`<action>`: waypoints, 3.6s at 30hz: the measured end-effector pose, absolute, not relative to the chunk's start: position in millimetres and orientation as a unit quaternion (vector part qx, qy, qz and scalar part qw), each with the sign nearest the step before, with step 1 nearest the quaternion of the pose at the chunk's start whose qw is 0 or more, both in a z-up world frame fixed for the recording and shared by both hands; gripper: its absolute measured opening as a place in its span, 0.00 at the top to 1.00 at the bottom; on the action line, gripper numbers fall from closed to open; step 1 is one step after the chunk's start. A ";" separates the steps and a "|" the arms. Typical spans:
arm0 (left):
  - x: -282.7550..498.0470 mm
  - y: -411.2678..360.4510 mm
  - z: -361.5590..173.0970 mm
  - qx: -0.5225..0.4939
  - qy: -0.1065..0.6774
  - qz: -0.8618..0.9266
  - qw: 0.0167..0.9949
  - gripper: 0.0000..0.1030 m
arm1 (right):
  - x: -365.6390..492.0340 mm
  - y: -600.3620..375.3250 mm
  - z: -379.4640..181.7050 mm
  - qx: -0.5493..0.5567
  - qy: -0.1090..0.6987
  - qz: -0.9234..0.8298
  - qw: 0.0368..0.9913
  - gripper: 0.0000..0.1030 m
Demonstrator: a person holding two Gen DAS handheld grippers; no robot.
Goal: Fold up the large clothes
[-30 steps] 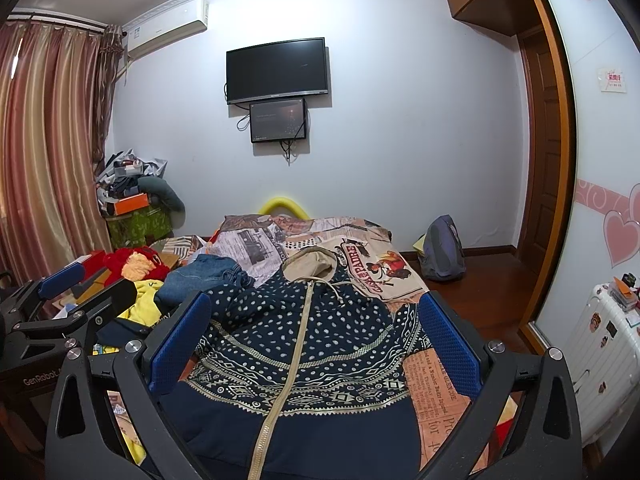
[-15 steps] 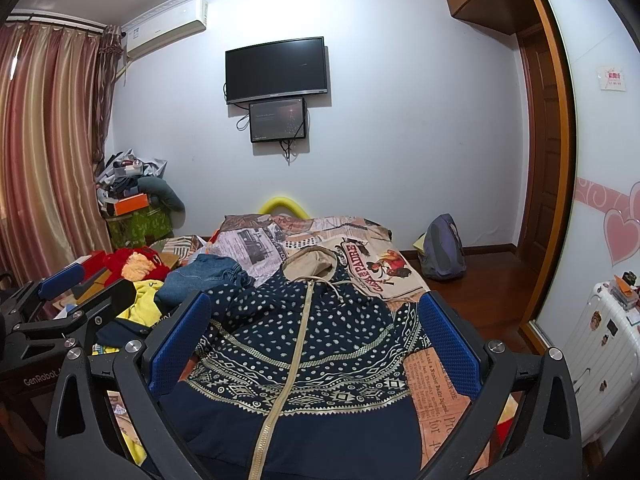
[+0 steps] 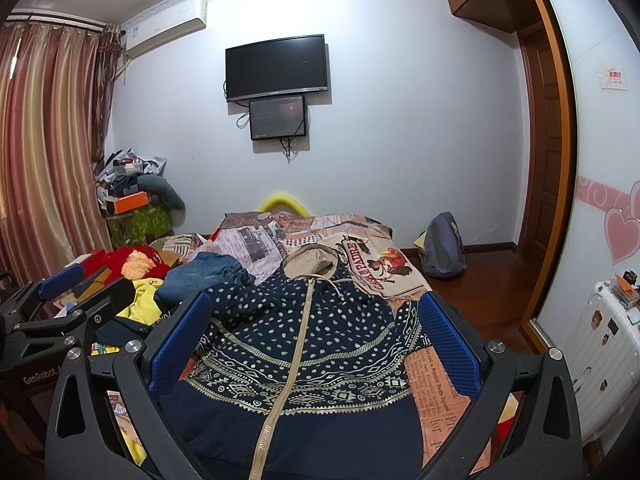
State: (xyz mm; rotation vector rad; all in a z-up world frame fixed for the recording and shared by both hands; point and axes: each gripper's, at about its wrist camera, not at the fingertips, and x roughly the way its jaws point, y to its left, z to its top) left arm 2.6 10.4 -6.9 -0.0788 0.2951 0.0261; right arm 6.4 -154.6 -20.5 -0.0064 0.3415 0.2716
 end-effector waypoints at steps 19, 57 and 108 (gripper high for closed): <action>42.3 62.0 -26.6 -0.072 0.172 0.061 0.981 0.00 | 50.9 -138.3 -41.7 -0.005 0.222 0.132 0.966 0.00; 99.0 416.3 -287.3 -0.446 0.322 0.282 0.786 0.52 | 208.3 -81.7 -173.2 -0.011 0.463 0.106 0.880 0.00; 335.9 -70.8 -211.7 0.060 0.477 -0.209 0.852 0.94 | 240.1 -231.3 -189.6 0.038 0.464 0.081 0.881 0.00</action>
